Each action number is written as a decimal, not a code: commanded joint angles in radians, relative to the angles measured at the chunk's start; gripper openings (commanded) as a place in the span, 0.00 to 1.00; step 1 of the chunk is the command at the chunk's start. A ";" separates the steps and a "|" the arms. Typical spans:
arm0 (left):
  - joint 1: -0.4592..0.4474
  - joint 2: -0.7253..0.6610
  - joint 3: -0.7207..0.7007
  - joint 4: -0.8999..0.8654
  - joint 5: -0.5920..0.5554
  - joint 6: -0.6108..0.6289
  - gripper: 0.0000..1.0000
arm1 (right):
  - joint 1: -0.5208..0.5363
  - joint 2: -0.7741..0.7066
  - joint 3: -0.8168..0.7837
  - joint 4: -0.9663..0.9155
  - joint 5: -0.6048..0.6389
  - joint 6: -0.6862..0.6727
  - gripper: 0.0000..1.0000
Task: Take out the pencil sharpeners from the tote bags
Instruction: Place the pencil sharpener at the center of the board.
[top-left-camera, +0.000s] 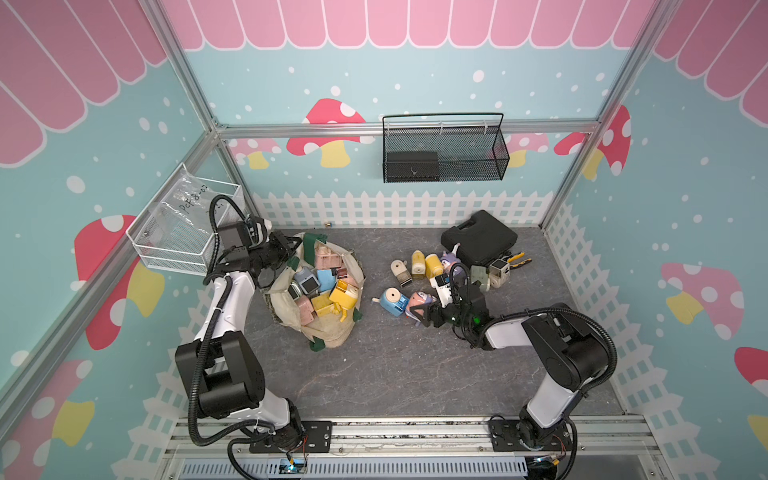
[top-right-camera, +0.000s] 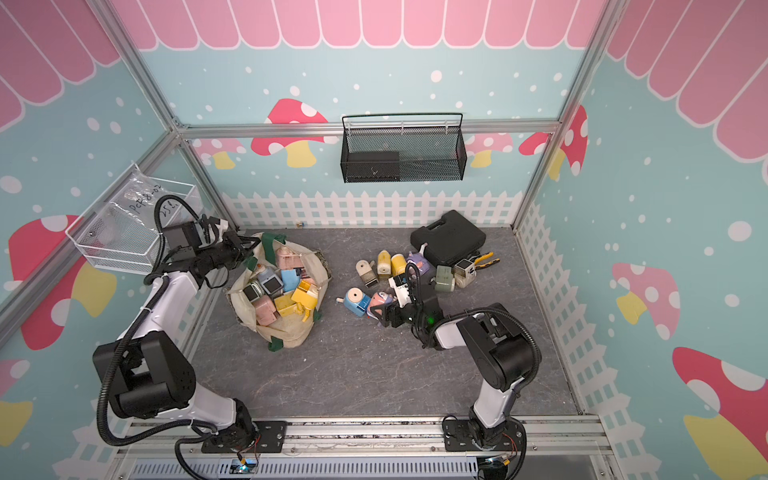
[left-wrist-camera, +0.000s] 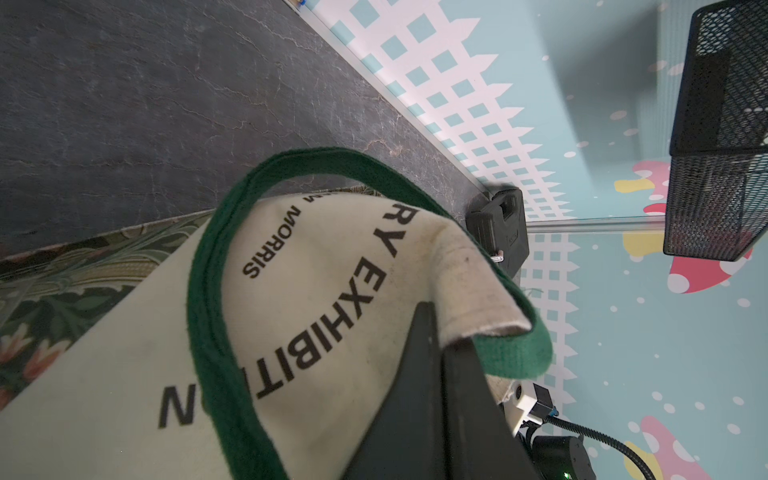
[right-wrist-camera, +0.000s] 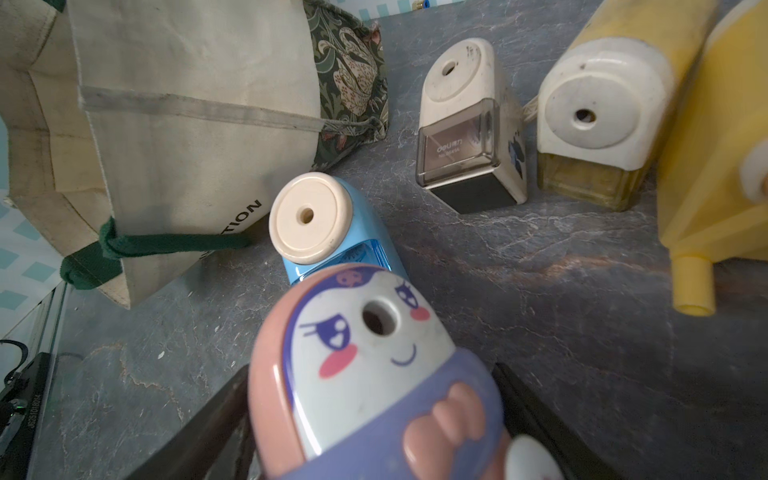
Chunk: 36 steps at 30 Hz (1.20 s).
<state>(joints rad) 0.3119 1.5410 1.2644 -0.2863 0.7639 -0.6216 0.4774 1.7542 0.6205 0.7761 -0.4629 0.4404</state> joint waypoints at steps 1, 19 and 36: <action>0.008 -0.009 -0.007 0.040 0.015 -0.004 0.00 | -0.005 0.021 0.027 0.068 -0.019 0.021 0.70; 0.008 -0.009 -0.007 0.039 0.017 -0.006 0.00 | -0.008 0.024 0.058 -0.034 0.054 -0.044 1.00; 0.008 -0.010 -0.006 0.038 0.017 -0.007 0.00 | 0.062 -0.265 0.165 -0.294 0.046 -0.210 0.84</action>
<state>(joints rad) 0.3119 1.5410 1.2625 -0.2798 0.7639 -0.6220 0.4881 1.5097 0.7437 0.5407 -0.3634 0.2638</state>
